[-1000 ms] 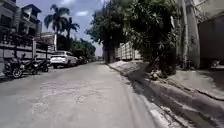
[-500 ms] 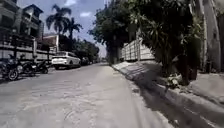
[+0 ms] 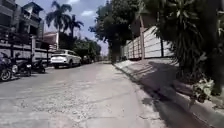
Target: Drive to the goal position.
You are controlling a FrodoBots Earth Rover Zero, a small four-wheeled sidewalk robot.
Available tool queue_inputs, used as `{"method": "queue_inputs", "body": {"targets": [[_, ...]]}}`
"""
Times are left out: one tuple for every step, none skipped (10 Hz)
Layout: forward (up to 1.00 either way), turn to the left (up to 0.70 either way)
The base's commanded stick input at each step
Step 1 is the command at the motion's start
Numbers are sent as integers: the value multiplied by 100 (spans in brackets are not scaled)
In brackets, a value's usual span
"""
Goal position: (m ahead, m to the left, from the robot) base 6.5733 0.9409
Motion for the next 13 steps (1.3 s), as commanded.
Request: {"method": "queue_inputs", "body": {"targets": [[100,0],[100,0],[100,0],[100,0],[100,0],[100,0],[100,0],[100,0],[100,0],[100,0],[100,0],[100,0],[100,0]]}}
